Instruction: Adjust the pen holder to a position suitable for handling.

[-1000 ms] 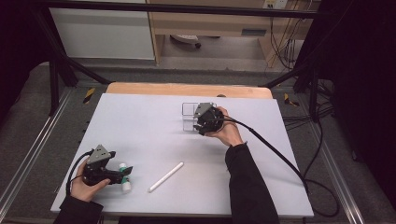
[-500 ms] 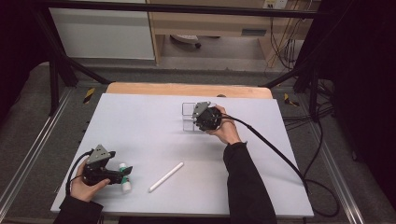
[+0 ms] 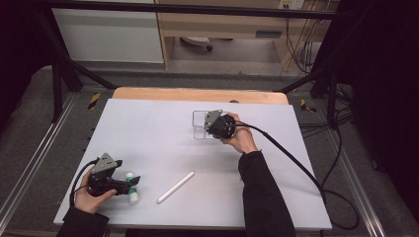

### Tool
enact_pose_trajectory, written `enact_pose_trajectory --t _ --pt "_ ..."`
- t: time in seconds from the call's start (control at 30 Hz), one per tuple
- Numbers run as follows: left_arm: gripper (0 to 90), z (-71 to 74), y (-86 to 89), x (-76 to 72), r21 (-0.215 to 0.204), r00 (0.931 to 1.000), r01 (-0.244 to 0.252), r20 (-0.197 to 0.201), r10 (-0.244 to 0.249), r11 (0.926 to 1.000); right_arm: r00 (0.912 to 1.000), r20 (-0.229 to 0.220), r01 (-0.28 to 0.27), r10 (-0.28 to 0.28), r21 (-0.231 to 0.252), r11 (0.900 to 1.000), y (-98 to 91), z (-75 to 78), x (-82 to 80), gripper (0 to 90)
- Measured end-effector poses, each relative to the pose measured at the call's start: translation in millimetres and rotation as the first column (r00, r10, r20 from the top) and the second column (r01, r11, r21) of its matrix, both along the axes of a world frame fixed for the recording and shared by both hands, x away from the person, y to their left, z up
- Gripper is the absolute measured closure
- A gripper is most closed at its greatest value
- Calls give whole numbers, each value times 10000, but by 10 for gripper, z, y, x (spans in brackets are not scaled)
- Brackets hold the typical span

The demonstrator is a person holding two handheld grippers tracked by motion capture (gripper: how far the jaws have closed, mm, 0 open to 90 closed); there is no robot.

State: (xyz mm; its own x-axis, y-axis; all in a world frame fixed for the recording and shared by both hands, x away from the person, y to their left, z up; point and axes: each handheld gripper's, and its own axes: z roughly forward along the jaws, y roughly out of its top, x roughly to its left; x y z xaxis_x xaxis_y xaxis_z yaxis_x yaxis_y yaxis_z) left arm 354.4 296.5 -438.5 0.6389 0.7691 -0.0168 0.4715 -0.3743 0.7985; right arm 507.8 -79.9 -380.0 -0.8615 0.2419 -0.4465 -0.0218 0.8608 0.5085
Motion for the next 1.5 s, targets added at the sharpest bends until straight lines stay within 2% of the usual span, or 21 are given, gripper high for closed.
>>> enact_pose_trajectory --t 0.23,0.47,0.57,0.7,0.77,0.97,1.07,1.17,1.37,1.43,1.5 --pt "60 2 -7 -3 45 10000 21 8 -21 10000 9986 57 -521 525 -545 9972 11 3 -90 841" --pt "60 6 -5 -6 30 10000 3 16 -3 10000 9967 47 -802 809 -797 9936 21 2 -134 867" --pt "60 6 -3 -5 24 10000 -10 18 10 10000 9965 212 -783 804 -861 9932 28 -1 -144 887" --pt "60 13 -1 -7 8 10000 -9 46 9 10000 9975 102 -691 703 -901 9935 19 22 -160 888" --pt "60 15 -1 -7 -11 10000 -17 50 17 10000 9973 187 -685 708 -1039 9922 15 42 -189 889" --pt "60 17 -3 -8 -16 10000 -31 52 31 10000 9953 238 -912 943 -1067 9901 23 177 -337 889" --pt "60 15 -7 -8 4 10000 -27 51 27 10000 9943 68 -1053 1067 -1091 9884 42 208 -441 889" --pt "60 15 -11 -9 16 10000 -10 56 10 10000 9930 -112 -1178 1172 -1105 9869 82 203 -526 889" --pt "60 21 -15 -12 17 10000 4 73 -4 10000 9886 -296 -1492 1474 -722 9862 194 170 -652 889" --pt "60 18 -15 -10 29 10000 10 61 -10 10000 9885 -352 -1495 1473 -713 9862 210 167 -664 889" --pt "60 16 -15 -9 25 10000 -2 51 1 10000 9860 -348 -1658 1632 -965 9814 265 159 -690 889"
